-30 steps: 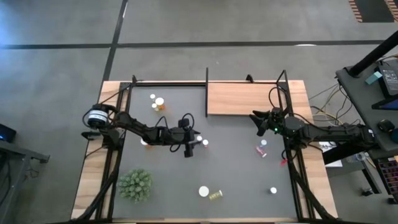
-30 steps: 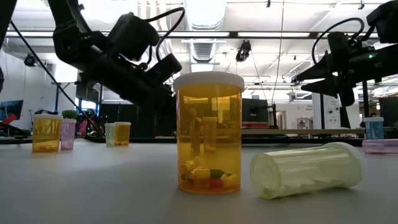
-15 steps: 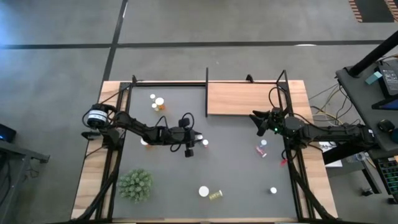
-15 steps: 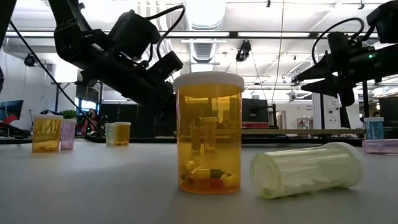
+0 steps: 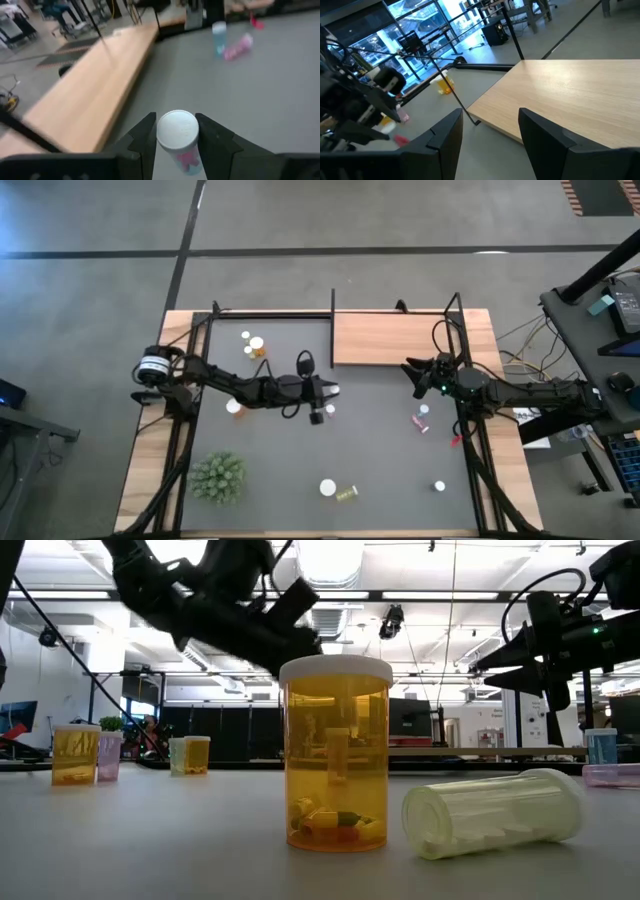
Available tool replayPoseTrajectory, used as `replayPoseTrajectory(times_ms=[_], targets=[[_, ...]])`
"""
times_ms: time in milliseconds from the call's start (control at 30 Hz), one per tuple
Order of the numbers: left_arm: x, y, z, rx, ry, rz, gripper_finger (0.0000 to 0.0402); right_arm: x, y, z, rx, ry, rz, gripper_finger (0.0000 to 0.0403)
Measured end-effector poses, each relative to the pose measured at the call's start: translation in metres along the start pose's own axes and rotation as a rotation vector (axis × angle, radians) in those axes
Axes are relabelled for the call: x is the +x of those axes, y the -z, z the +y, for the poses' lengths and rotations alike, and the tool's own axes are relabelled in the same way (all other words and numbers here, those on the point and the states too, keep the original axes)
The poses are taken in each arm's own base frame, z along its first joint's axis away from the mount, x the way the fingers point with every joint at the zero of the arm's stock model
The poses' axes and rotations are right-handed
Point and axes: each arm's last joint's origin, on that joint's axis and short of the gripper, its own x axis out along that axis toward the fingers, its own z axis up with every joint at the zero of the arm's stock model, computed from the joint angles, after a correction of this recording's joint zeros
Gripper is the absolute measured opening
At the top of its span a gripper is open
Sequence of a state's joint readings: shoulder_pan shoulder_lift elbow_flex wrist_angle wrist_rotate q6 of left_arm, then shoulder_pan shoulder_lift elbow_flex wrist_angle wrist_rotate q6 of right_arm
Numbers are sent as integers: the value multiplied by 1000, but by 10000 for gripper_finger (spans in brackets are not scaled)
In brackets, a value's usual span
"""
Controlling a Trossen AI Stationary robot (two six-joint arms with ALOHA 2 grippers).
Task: Pick and place medicine bottles onto shelf by color
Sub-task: Put the top left blue pill bottle on the shelf
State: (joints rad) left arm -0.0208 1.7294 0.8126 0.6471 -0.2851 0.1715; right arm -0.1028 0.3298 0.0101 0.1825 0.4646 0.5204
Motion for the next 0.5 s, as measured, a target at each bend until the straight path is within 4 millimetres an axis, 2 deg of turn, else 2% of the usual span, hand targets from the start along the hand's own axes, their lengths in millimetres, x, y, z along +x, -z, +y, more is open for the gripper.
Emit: replayPoseTrajectory(times_ms=[233,500], targets=[[7,-22,4,-16,23,-63,103,0,0,0,0,0,0,183],[19,-16,8,-28,11,-47,103,0,0,0,0,0,0,183]])
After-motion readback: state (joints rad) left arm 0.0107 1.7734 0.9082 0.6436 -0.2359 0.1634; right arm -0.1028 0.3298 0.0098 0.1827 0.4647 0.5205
